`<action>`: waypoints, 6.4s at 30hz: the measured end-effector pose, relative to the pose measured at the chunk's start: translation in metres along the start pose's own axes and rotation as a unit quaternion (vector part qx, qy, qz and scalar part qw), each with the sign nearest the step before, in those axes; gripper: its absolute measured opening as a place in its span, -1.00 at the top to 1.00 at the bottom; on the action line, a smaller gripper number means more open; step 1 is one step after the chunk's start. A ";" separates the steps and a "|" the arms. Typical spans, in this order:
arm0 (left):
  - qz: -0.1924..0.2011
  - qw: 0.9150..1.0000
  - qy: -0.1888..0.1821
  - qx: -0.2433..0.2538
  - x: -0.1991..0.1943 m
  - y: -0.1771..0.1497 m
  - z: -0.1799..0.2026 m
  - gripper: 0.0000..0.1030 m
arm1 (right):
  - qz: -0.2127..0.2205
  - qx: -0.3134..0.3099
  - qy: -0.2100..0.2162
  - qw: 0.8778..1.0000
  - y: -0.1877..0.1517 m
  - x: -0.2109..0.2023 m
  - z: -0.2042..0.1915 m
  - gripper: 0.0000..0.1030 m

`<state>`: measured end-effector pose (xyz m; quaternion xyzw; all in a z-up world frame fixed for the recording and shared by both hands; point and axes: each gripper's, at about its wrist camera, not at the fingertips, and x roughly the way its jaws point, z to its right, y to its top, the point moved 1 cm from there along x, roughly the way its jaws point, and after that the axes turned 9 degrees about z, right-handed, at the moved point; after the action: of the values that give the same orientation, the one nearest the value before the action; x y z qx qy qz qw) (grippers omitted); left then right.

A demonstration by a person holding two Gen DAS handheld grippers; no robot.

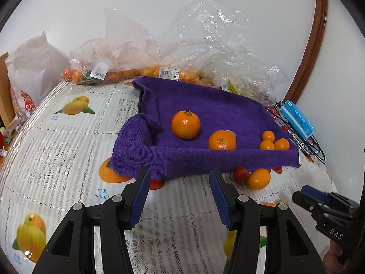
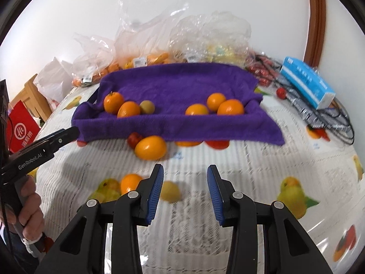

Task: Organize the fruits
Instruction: 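Withdraw both tools and grasp a yellow-brown fruit with the right gripper, then hold the yellow-brown fruit in the right gripper while the left grasps a loose orange, then carry the yellow-brown fruit over the towel with the right gripper while the left carries the orange, then open the right gripper over the towel while the left releases the orange onto it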

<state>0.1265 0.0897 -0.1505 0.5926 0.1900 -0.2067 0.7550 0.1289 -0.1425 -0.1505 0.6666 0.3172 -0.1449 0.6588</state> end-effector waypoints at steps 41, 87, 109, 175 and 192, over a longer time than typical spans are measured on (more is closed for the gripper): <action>-0.089 0.987 -0.128 0.034 0.019 -0.037 0.088 0.01 | 0.005 -0.001 -0.049 0.999 -0.030 -0.002 0.074 0.51; -0.052 0.996 -0.068 0.010 0.005 -0.052 0.100 0.33 | 0.007 0.042 0.016 0.999 -0.041 -0.007 0.092 0.51; -0.024 0.998 -0.051 -0.007 -0.010 -0.018 0.084 0.33 | 0.050 0.016 -0.006 0.999 -0.008 -0.032 0.068 0.51; 0.024 1.000 0.000 -0.011 0.080 0.065 0.034 0.33 | 0.080 0.044 0.024 0.996 0.100 0.076 0.049 0.51; 0.019 1.000 0.002 -0.016 0.084 0.065 0.030 0.33 | 0.036 0.014 0.034 0.999 0.085 0.099 0.026 0.51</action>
<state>0.2335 0.0667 -0.1353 0.5845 0.1836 -0.1879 0.7677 0.2618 -0.1392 -0.1461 0.6912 0.3129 -0.1026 0.6433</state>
